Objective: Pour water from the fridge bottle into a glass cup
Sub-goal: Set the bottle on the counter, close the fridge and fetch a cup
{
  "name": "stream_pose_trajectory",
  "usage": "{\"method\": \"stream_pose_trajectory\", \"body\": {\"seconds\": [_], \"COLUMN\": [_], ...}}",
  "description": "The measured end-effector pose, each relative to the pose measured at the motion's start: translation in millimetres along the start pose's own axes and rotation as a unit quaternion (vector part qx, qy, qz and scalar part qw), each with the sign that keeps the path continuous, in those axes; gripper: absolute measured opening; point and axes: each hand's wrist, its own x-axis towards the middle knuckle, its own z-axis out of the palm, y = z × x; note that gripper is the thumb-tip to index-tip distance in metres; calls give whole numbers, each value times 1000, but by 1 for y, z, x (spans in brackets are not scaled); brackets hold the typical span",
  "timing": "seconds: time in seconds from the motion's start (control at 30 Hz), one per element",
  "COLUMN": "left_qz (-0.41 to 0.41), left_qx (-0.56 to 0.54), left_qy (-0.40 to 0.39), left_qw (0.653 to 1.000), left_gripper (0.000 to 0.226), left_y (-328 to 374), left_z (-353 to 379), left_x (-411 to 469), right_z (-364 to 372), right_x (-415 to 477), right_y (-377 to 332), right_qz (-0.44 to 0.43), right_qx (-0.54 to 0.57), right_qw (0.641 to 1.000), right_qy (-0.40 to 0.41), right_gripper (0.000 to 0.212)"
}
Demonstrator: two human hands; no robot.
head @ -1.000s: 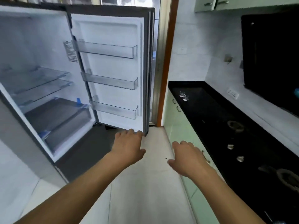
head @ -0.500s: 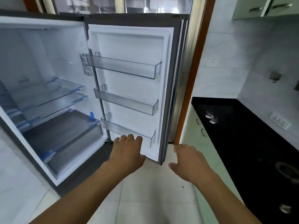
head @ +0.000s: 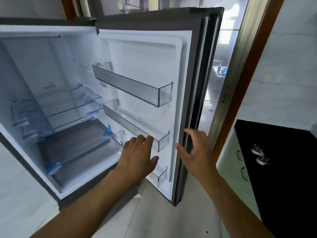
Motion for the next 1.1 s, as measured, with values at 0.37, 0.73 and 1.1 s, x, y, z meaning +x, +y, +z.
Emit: {"method": "stream_pose_trajectory", "body": {"seconds": [0.37, 0.73, 1.1], "left_qz": [39, 61, 3], "left_qx": [-56, -84, -194], "left_qy": [24, 68, 44], "left_qw": [997, 992, 980], "left_gripper": [23, 16, 43], "left_y": [11, -38, -194], "left_z": [34, 25, -21], "left_x": [51, 9, -84], "right_z": [6, 38, 129], "right_x": [76, 40, -28], "right_y": [12, -23, -165], "right_qz": [62, -27, -143], "right_qx": [163, 203, 215], "right_qw": [979, 967, 956], "right_qy": [106, 152, 139], "right_gripper": [85, 83, 45]}}
